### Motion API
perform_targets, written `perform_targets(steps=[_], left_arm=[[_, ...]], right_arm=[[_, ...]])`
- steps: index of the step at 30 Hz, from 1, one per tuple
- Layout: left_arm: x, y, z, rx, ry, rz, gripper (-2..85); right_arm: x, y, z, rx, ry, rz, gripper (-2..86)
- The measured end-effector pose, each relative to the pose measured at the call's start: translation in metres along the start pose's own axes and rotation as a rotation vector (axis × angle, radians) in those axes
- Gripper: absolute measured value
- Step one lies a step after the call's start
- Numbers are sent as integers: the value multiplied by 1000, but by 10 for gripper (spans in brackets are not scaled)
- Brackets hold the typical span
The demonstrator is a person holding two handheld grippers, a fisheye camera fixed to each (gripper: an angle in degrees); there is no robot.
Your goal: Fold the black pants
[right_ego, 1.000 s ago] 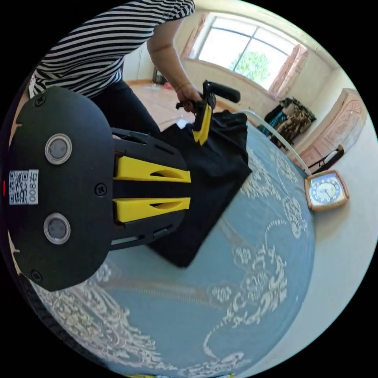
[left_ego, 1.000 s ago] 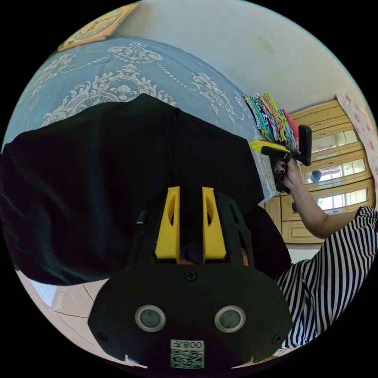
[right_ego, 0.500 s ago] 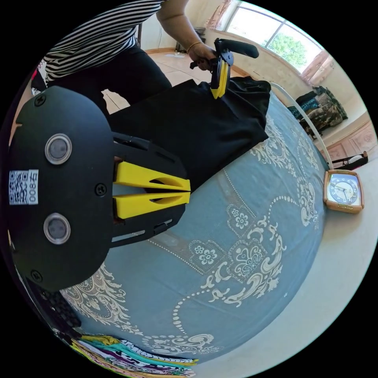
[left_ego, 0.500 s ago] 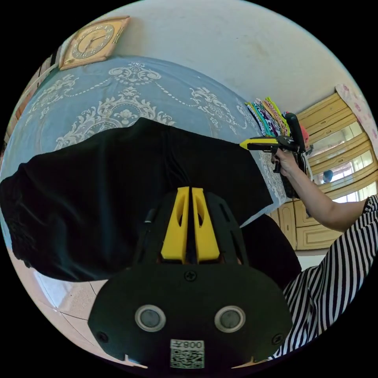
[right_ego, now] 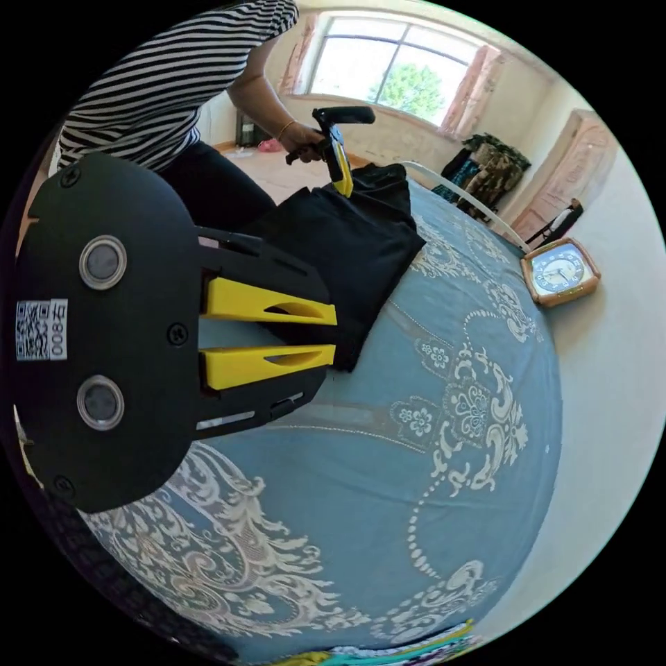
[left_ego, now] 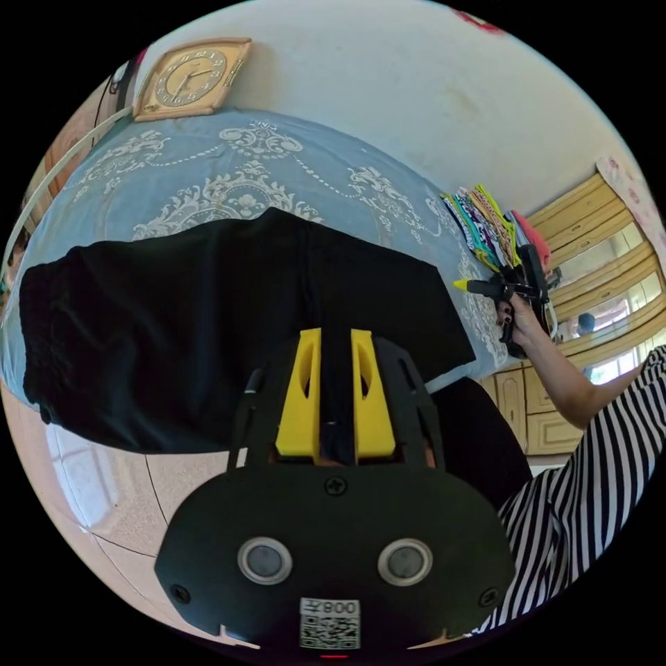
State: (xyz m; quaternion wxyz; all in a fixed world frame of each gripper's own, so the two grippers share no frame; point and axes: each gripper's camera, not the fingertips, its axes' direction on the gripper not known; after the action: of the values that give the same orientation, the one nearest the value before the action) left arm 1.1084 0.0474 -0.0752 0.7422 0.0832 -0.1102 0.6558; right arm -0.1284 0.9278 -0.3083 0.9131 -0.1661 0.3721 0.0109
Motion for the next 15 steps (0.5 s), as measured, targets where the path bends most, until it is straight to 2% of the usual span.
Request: perform_targets(steps=[5,8,15], left_arm=[[61,25,14,-40,64,148,95],[104,39,31,-76,98,250,111],[203,70,71,-123,116,470,133]], right_arm=[[22,46,9,-72,-121,133,79],[39,58,18,-92,-260,207,77],[66,55,17,-91,-448,263,29]])
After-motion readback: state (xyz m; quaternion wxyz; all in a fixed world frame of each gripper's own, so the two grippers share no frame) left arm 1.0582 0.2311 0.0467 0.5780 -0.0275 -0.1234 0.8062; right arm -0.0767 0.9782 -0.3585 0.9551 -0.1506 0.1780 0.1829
